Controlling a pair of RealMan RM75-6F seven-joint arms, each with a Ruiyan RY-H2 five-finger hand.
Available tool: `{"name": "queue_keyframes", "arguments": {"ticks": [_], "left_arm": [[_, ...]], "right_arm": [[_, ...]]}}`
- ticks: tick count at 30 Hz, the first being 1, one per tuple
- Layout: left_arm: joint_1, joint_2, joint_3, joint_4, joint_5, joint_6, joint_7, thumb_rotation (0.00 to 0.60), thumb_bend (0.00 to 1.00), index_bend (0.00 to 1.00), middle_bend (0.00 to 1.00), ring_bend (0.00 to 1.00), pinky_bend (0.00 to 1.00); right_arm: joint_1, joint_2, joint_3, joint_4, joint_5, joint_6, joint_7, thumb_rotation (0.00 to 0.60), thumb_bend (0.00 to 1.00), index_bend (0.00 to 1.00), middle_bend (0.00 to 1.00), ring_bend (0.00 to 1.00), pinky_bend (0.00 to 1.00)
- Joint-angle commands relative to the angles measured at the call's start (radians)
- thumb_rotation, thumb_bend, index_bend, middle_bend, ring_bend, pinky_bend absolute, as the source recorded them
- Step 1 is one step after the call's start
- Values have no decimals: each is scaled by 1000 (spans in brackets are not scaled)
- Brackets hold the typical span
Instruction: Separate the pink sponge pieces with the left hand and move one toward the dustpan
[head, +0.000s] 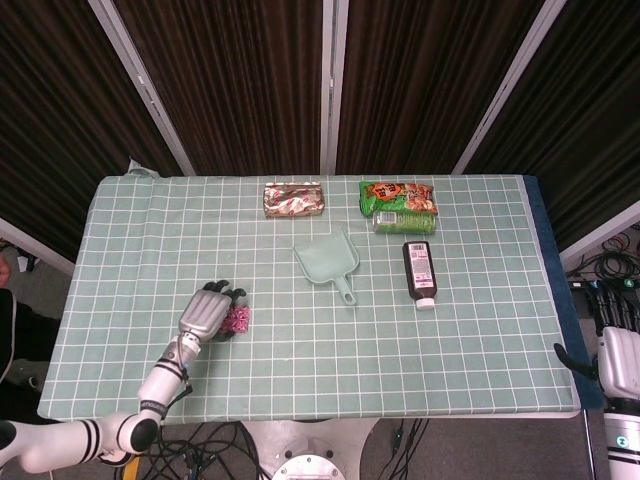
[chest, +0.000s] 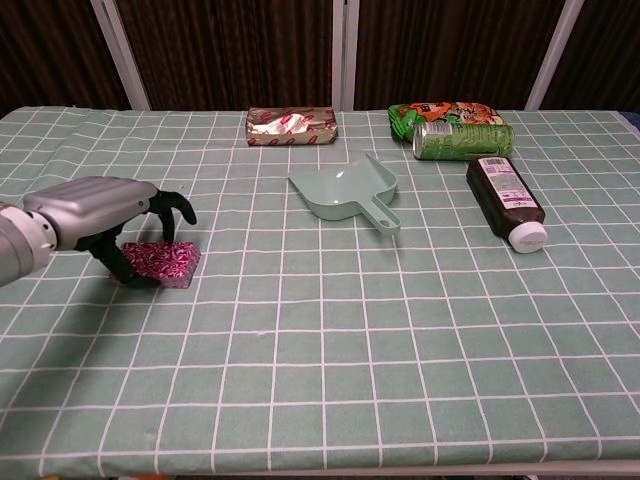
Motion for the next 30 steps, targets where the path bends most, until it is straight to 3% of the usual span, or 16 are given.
{"name": "queue_keyframes", "arguments": {"ticks": [1,20,30], "left_arm": [[-1,-1,0,1,-2,0,0,600,200,245,395,136,214],[0,12,1,-10,0,11,-14,600,254,256,451,151,215],[2,45,-3,-45,-19,35,20,600,315,277,533,190,215]], "right_arm": [[0,0,-1,0,1,-1,1,600,124,0,0,0,0],[0,0,-1,0,5,-4,-2,600,124,0,0,0,0],[2,-3,-1,0,5,-7,-4,600,124,0,0,0,0]]}}
